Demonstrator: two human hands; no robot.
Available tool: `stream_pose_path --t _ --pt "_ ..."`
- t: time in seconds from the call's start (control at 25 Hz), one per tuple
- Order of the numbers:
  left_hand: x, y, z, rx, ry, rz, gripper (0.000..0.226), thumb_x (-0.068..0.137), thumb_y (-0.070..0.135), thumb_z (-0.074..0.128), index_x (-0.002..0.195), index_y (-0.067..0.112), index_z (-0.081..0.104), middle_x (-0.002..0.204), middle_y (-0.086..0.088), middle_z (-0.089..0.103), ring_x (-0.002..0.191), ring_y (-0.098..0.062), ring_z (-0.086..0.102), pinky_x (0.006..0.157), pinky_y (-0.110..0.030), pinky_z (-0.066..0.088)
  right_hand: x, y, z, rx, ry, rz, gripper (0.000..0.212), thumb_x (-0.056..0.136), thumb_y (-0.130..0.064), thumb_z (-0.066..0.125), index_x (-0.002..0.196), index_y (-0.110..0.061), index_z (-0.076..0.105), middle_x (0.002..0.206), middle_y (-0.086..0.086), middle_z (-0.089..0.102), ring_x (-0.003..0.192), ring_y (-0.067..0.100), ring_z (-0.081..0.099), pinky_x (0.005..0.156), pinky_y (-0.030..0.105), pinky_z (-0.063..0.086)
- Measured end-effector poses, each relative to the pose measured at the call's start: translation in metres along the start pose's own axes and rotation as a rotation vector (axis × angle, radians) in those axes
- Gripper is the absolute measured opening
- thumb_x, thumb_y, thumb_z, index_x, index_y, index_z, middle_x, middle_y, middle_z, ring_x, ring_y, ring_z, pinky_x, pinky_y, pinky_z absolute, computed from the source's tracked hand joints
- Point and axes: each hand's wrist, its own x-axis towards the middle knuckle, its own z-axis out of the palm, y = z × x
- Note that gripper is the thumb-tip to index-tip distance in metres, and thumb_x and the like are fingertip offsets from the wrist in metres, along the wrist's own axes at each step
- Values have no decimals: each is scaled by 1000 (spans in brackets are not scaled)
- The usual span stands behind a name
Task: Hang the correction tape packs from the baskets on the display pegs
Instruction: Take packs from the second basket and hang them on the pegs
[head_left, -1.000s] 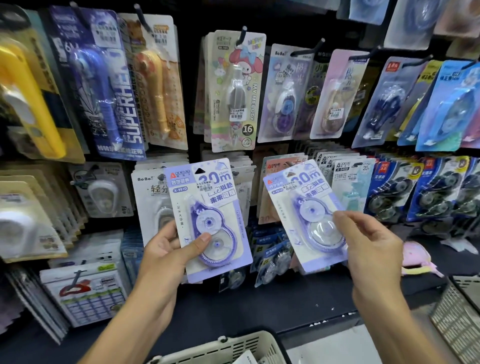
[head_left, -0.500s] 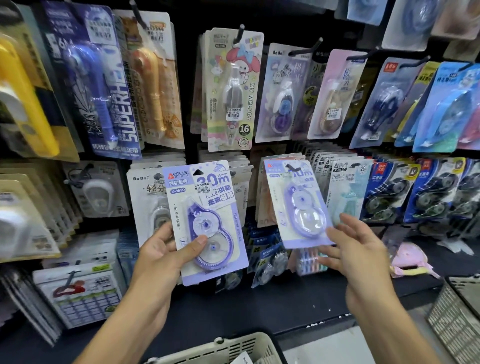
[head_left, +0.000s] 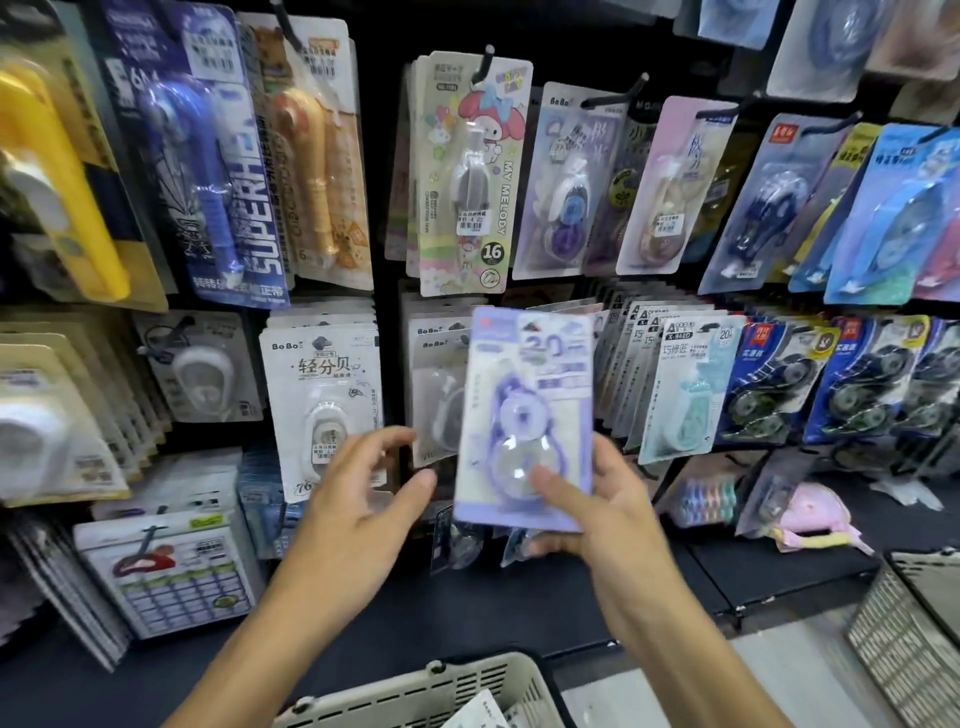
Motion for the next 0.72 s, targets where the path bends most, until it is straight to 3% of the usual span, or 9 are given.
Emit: stream_pose_path --t 0.08,0.16,0.24,0.36,0.52,0.64,0.72 --pt "3 -6 -17 365 146 123 34 91 22 71 121 33 62 124 29 51 113 -2 50 95 -22 37 6 -18 -19 22 99 44 33 87 -11 70 118 -17 65 101 7 78 65 22 71 43 30 53" --pt "5 -13 -27 435 197 87 36 89 14 72 124 22 65 137 11 52 128 -15 47 106 -34 37 7 -22 -33 -70 177 64 29 91 -11 68 120 -17 64 97 8 78 53 21 65 39 30 49" --pt "3 -15 -28 453 181 37 40 89 13 73 128 19 65 146 5 50 137 -22 44 113 -42 35 6 -23 -38 -47 304 37 29 92 -10 68 118 -20 63 91 5 77 42 19 57 34 28 42" --pt "-2 -16 -23 468 113 16 54 90 16 71 141 24 56 159 9 37 146 -17 32 119 -42 30 5 -28 -41 34 419 -34 24 92 -9 66 109 -25 59 76 -8 74 34 16 49 30 26 35" --pt "-7 -19 -23 504 60 0 67 93 25 68 154 28 40 165 18 19 151 -13 20 122 -40 22 7 -24 -53 1 397 44 11 92 -11 66 94 -21 67 67 -1 65 33 12 33 33 21 25" --pt "-10 -23 -22 517 -3 4 75 95 27 66 159 30 27 164 25 -1 154 -8 9 123 -36 17 15 -18 -52 11 335 112 11 92 -13 69 101 -21 70 61 3 59 33 13 33 37 23 29" --pt "-11 -25 -22 520 -31 3 77 97 29 63 160 35 19 164 28 -9 154 -4 2 125 -37 14 34 -16 -44 -50 348 94 15 93 -15 70 106 -22 70 72 2 67 34 12 39 37 25 35"
